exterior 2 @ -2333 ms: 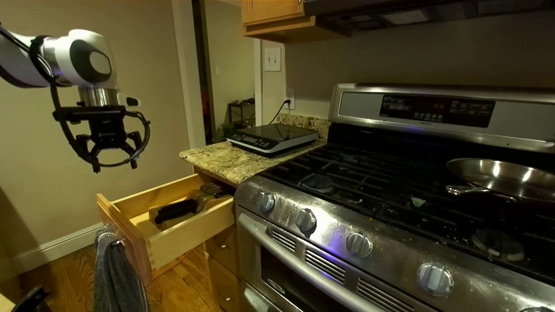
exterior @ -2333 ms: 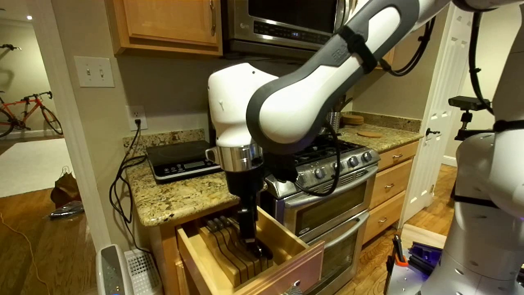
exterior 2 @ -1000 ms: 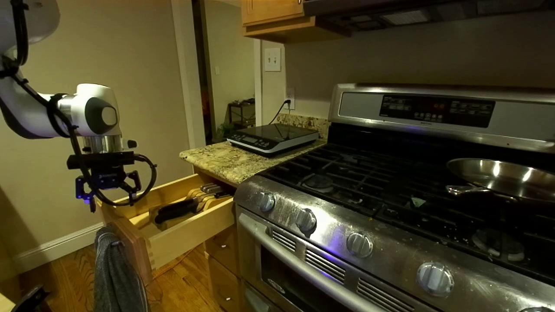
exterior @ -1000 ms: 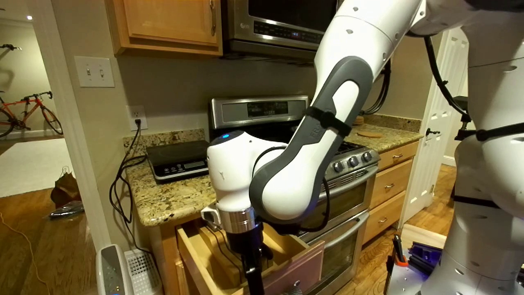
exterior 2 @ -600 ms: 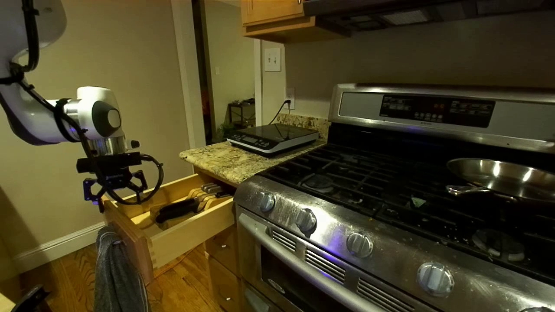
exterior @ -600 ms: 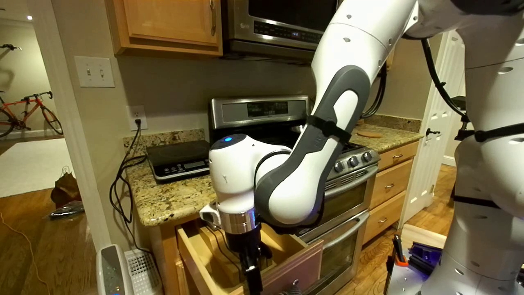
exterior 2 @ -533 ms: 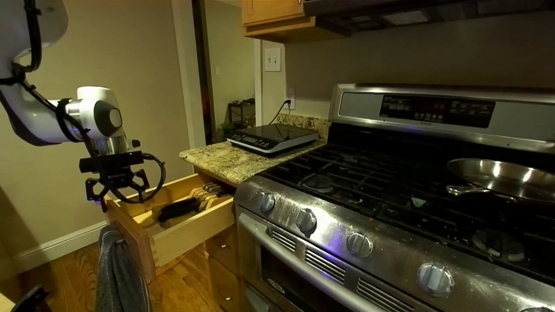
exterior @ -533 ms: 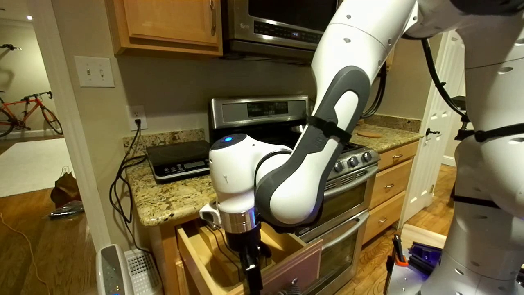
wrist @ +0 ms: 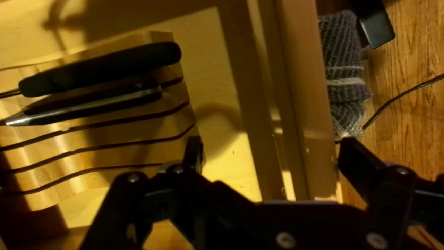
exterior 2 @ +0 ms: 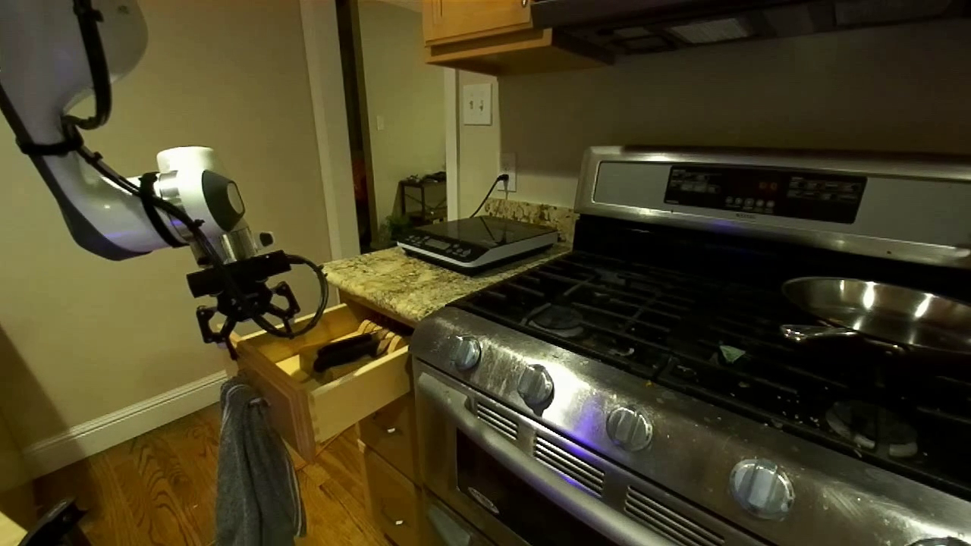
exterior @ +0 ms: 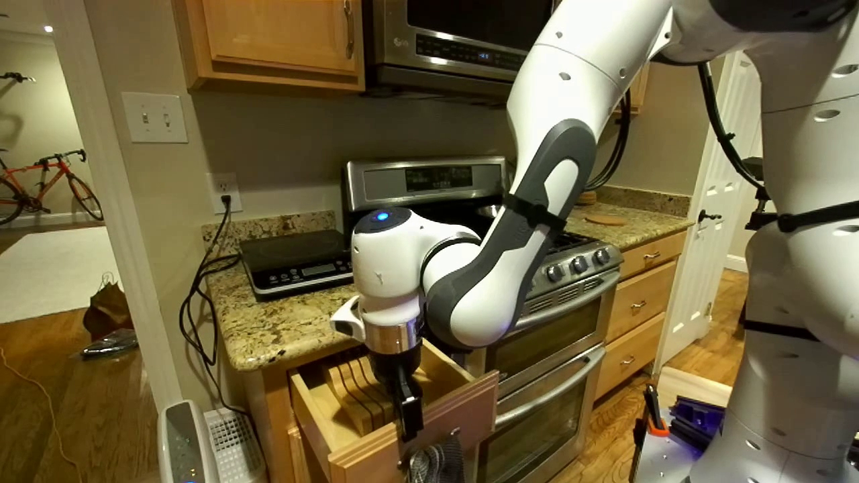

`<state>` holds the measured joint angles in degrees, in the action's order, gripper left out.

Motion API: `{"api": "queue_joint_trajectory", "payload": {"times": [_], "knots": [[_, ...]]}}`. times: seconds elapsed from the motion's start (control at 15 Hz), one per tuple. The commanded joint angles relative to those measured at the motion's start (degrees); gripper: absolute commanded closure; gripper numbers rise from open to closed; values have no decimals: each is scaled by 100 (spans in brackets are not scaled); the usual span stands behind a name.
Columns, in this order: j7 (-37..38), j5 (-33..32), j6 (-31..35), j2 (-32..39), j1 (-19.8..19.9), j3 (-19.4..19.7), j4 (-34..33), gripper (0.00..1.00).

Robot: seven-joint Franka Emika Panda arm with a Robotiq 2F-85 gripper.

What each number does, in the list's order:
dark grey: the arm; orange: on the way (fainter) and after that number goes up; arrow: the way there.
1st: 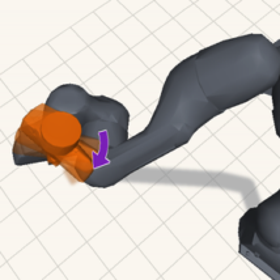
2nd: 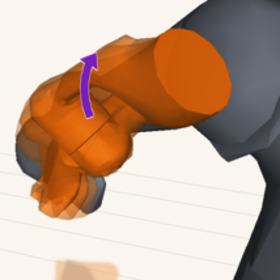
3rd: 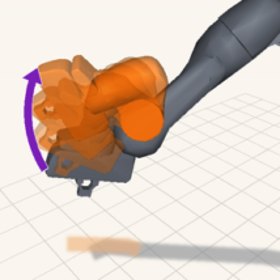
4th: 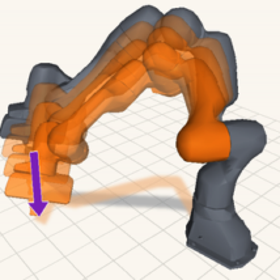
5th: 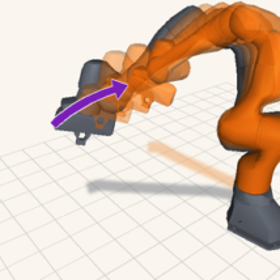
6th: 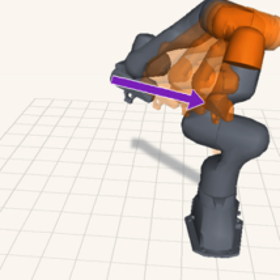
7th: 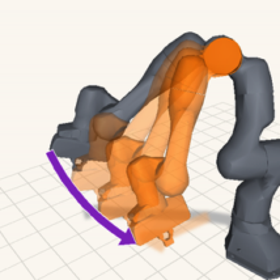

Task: Close the the top drawer on the left side of the bottom cabinet.

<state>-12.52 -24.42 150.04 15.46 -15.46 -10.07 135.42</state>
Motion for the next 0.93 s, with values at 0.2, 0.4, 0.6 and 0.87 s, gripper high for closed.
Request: {"api": "queue_joint_trajectory", "payload": {"times": [0.2, 0.4, 0.6, 0.87], "knots": [[71, -699, 425, 78, 100, 382, -332, 0], [143, -495, 117, -87, 103, 337, -373, 0], [435, 4, -763, -269, 66, 201, -413, 0], [942, 933, -1647, -556, 115, 10, -417, 26]]}}
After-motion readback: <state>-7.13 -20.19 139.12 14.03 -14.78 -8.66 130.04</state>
